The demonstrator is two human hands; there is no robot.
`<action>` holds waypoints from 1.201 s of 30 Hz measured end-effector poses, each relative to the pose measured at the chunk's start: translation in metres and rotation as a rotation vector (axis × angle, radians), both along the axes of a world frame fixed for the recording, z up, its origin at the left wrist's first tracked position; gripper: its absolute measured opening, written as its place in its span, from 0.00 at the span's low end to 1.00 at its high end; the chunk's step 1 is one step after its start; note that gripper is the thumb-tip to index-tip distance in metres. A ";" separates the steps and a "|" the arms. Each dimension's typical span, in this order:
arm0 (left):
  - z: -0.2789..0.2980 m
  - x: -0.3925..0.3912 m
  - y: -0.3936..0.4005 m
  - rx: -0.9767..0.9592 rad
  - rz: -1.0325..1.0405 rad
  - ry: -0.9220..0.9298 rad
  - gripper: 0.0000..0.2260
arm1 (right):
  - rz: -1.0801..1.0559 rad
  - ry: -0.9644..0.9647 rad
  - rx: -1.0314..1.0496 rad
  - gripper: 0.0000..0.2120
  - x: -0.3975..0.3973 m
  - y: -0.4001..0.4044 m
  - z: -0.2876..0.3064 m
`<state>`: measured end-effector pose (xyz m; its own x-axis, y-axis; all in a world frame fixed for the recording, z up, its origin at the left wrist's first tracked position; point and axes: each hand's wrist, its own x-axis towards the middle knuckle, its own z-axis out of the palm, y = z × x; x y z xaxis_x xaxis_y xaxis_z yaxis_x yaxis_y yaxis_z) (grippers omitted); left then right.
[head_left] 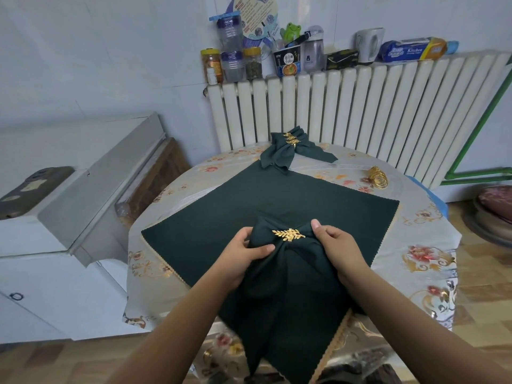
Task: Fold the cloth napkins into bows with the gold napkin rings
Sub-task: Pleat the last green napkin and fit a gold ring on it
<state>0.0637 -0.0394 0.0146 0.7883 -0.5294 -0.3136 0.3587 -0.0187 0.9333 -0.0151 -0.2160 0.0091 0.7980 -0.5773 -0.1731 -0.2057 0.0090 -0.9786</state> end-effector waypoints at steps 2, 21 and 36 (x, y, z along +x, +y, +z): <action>-0.001 0.002 0.001 0.013 -0.023 -0.038 0.21 | 0.029 0.040 0.054 0.19 0.000 -0.001 0.004; 0.004 0.001 -0.013 -0.029 -0.121 0.081 0.14 | 0.211 -0.093 -0.637 0.24 0.001 0.006 -0.006; 0.003 0.011 -0.030 -0.049 0.081 -0.104 0.14 | 0.363 -0.014 -0.581 0.65 0.003 -0.003 -0.008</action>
<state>0.0749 -0.0693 0.0177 0.8562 -0.4749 -0.2034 0.2585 0.0529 0.9646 -0.0119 -0.2193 0.0014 0.9585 -0.2686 0.0951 -0.0840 -0.5854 -0.8064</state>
